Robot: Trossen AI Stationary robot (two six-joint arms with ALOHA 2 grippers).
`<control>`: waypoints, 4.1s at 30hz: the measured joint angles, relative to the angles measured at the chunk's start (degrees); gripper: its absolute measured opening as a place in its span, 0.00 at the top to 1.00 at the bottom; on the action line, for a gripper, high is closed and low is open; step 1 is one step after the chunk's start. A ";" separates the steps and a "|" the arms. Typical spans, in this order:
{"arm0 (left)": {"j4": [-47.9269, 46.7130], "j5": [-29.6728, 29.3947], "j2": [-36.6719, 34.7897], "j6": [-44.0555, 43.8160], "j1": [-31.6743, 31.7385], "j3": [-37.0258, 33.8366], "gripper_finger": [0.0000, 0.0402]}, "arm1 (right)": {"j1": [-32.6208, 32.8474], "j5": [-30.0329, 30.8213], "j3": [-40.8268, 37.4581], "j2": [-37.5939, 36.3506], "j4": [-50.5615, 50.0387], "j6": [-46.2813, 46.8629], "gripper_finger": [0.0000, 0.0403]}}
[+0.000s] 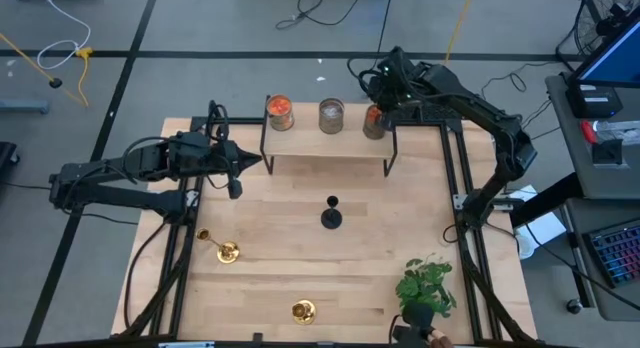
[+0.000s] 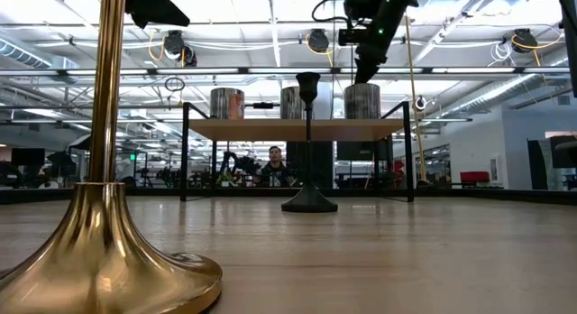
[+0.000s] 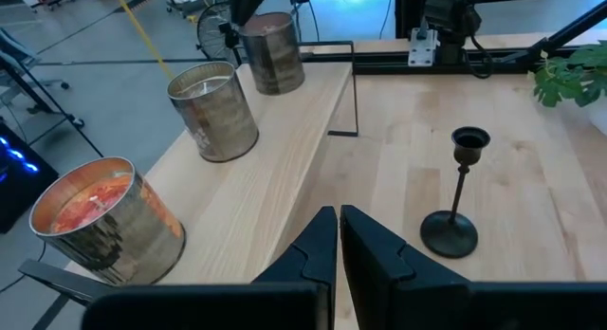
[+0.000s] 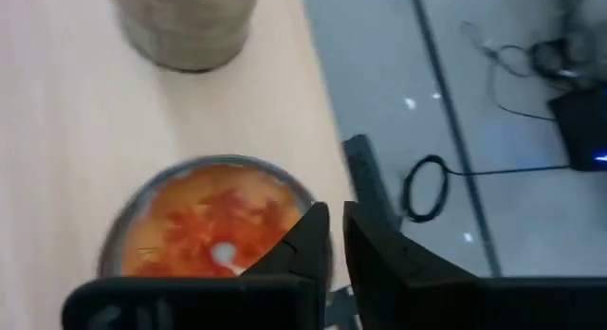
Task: Pick & Place candle stick holders
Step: Align the orange scented candle with the other scented candles, then adjust the brown scented candle
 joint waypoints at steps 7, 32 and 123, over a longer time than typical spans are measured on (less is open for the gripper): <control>-0.10 0.00 -0.02 -0.54 0.00 0.00 0.94 | 0.18 6.39 0.00 -0.32 1.56 0.03 0.81; -0.57 0.18 0.00 -0.79 -0.07 0.00 0.94 | 23.95 13.25 -27.80 -17.08 13.47 19.38 0.93; 4.34 1.09 3.06 -0.45 -0.02 0.00 0.94 | 18.11 13.33 -42.66 0.72 86.79 19.33 1.00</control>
